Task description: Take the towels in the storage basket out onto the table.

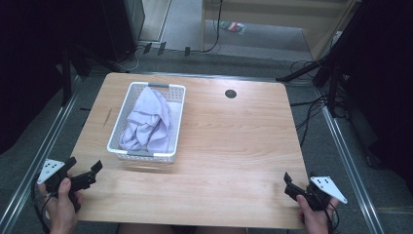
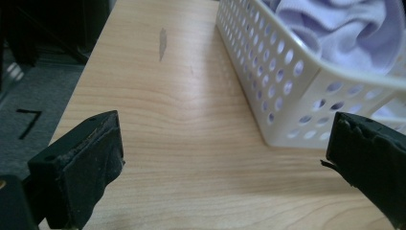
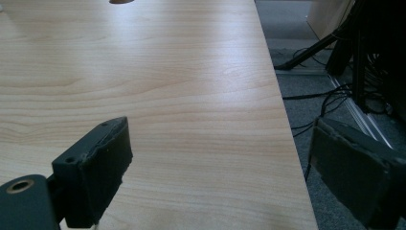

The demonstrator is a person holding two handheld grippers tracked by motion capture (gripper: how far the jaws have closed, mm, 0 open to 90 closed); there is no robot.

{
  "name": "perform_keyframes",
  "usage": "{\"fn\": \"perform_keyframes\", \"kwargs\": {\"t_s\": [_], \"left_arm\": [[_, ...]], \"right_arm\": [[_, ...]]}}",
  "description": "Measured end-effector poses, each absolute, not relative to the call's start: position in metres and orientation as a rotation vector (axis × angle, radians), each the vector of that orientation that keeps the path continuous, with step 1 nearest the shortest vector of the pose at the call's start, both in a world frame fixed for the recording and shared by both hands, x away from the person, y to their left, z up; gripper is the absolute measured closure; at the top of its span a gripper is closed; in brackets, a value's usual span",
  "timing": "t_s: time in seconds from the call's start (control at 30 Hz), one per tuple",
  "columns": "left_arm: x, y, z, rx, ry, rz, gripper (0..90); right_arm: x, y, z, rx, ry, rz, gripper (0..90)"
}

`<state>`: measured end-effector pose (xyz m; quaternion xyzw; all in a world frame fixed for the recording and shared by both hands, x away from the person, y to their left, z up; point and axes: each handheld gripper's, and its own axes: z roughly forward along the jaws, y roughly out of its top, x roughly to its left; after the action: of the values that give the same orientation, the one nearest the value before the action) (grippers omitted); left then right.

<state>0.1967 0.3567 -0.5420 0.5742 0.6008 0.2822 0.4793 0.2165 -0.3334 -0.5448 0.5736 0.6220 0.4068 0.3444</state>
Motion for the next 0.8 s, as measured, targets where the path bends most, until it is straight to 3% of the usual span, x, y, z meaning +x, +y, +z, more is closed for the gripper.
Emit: {"fn": "perform_keyframes", "kwargs": {"t_s": [0.37,0.8], "left_arm": [[0.209,0.326,-0.484,1.442,1.426,0.674,0.0],[0.266,0.276,-0.437,1.640,1.394,0.622,0.0]], "right_arm": [[0.217,-0.331,-0.546,1.482,1.625,1.042,7.9],[0.217,-0.331,-0.546,1.480,1.629,1.045,7.9]]}}
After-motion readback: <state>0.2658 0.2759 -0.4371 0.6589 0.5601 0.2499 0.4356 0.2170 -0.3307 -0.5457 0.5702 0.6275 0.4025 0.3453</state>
